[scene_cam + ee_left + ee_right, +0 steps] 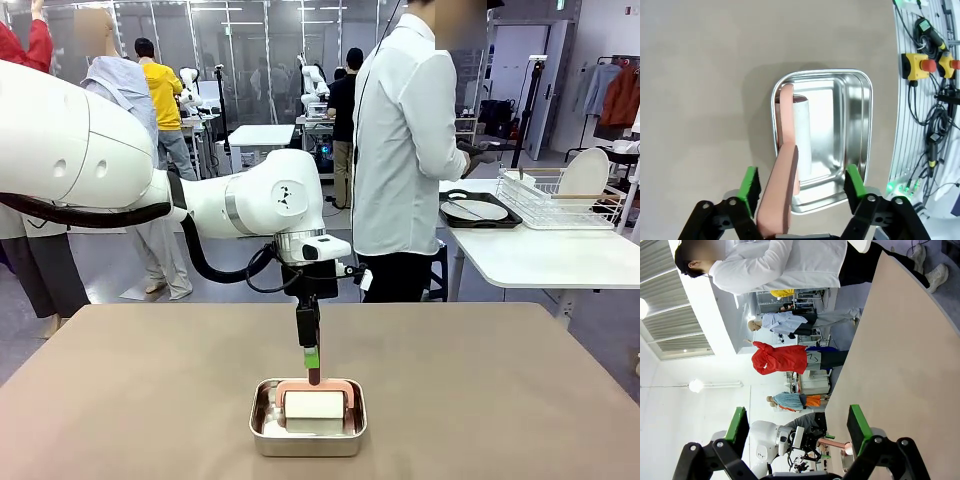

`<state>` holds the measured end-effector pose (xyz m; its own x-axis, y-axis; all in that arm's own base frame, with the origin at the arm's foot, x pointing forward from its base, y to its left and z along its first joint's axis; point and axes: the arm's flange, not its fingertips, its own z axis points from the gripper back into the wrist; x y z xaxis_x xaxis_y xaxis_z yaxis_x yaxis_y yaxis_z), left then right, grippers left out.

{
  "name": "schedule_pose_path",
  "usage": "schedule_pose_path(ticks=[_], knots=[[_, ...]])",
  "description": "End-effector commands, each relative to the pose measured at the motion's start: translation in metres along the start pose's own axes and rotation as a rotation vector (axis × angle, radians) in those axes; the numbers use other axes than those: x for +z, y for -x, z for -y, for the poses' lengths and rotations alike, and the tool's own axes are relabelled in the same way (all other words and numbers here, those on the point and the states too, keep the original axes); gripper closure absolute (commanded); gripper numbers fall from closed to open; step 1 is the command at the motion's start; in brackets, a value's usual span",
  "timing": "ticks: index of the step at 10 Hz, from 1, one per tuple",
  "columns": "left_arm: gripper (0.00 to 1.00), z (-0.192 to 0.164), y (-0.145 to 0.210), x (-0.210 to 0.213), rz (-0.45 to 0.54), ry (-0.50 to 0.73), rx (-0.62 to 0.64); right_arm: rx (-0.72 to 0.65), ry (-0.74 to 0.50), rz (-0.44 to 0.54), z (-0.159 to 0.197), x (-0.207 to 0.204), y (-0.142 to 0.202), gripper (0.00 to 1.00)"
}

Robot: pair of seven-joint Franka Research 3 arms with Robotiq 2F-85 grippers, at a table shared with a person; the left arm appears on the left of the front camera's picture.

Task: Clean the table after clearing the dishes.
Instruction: When the right (or left) Handle tray is removed, use the right hand (or left hand) to clean the right (or left) side of the table with the Lint Roller.

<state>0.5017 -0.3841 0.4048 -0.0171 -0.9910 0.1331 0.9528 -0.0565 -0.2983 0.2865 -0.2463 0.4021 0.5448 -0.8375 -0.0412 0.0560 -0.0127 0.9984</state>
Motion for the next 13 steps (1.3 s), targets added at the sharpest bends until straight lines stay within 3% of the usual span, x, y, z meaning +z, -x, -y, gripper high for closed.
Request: schedule_pose_path(ticks=[1,3,4,5,6,7,8,9,13], knots=[[0.39,0.002,-0.001,0.002,-0.026,0.005,0.006,0.013,0.004,-0.008,-0.003,0.004,0.002,0.00],[0.58,0.002,0.000,0.003,-0.008,0.016,0.006,0.013,0.004,-0.008,-0.003,0.004,0.002,0.00],[0.47,0.003,0.000,0.004,-0.012,0.016,0.008,0.013,0.004,-0.008,-0.003,0.004,0.002,0.00],[0.77,0.003,0.000,0.006,-0.016,0.013,0.010,0.013,0.004,-0.008,-0.003,0.004,0.002,0.00],[0.67,0.003,-0.001,0.006,-0.015,0.012,0.012,0.013,0.004,-0.008,-0.003,0.004,0.002,0.00],[0.97,0.003,-0.001,0.005,-0.025,0.015,0.019,0.013,0.004,-0.008,-0.003,0.004,0.002,0.00],[0.87,0.003,0.000,0.005,-0.017,0.013,0.021,0.013,0.004,-0.008,-0.003,0.004,0.002,0.00],[1.00,0.005,0.001,0.007,-0.011,0.008,0.026,0.013,0.004,-0.008,-0.003,0.004,0.002,0.00],[0.97,0.021,0.015,0.053,0.073,-0.062,0.128,0.013,0.004,-0.008,-0.003,0.004,0.002,0.00]])
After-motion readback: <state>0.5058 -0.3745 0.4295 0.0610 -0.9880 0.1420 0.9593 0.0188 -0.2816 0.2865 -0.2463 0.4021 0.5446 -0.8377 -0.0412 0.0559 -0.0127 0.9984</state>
